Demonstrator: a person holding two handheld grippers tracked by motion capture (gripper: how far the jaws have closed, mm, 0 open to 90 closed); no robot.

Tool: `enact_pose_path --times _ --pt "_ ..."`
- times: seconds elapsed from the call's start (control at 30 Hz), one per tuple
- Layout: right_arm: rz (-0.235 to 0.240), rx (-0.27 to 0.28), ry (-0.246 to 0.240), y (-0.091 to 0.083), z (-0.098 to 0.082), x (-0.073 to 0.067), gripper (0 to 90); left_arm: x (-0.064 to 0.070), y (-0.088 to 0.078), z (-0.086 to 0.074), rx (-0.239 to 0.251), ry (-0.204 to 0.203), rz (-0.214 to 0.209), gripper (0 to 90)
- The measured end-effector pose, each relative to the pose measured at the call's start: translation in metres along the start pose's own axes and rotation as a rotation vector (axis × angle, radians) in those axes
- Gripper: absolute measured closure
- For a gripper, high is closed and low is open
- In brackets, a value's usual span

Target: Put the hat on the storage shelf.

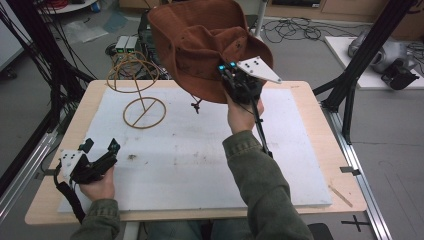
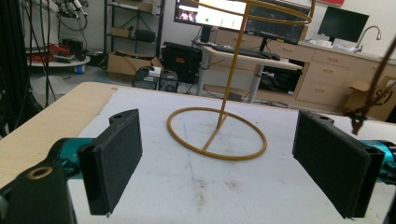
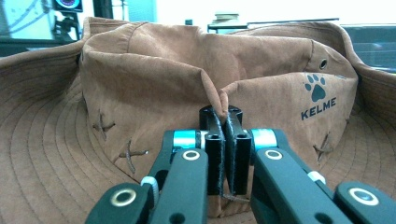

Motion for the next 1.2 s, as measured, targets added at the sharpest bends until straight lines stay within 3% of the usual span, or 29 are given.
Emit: enact_pose_path --times 0.03,0.07,0.17,0.2,0.27,0.3,0.33,0.6,0.93,1.2 --pt "0.0 0.0 0.0 0.0 0.0 0.0 89.0 0.0 0.0 0.0 0.0 0.0 0.0 16.2" --pt "0.025 -0.005 -0.006 0.009 0.005 -0.015 89.0 -0.001 -0.001 0.0 -0.004 0.003 0.001 16.2" --pt "0.039 -0.005 -0.011 0.014 0.007 -0.024 88.9 -0.002 -0.002 0.0 -0.001 -0.004 0.003 16.2" --pt "0.067 -0.012 -0.016 0.023 0.009 -0.039 88.9 -0.003 -0.003 0.0 -0.001 -0.004 0.006 16.2" --pt "0.09 -0.024 -0.017 0.031 0.008 -0.052 89.0 -0.006 -0.005 0.0 0.002 -0.011 0.012 16.2" --pt "0.09 -0.024 -0.017 0.031 0.008 -0.052 89.0 -0.006 -0.005 0.0 0.002 -0.011 0.012 16.2" --pt "0.109 -0.037 -0.014 0.039 0.007 -0.065 88.9 -0.007 -0.006 0.001 0.005 -0.013 0.015 16.2" --pt "0.17 -0.064 -0.015 0.073 0.013 -0.108 88.9 -0.018 -0.02 0.002 0.013 -0.016 0.039 16.2" --pt "0.221 -0.134 0.004 0.118 0.008 -0.14 88.9 -0.028 -0.035 0.002 0.016 -0.02 0.064 16.2" --pt "0.254 -0.171 -0.012 0.133 -0.009 -0.159 88.9 -0.026 -0.038 0.003 0.022 -0.021 0.062 16.5"
Point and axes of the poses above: each handheld gripper's, and its own axes: y roughly forward along the jaws, z roughly out of its top, x roughly to its right, the point moved 9 cm from there along y, roughly forward along the jaws, and after that the axes turned 1 degree about -x, right-handed, at the moved point
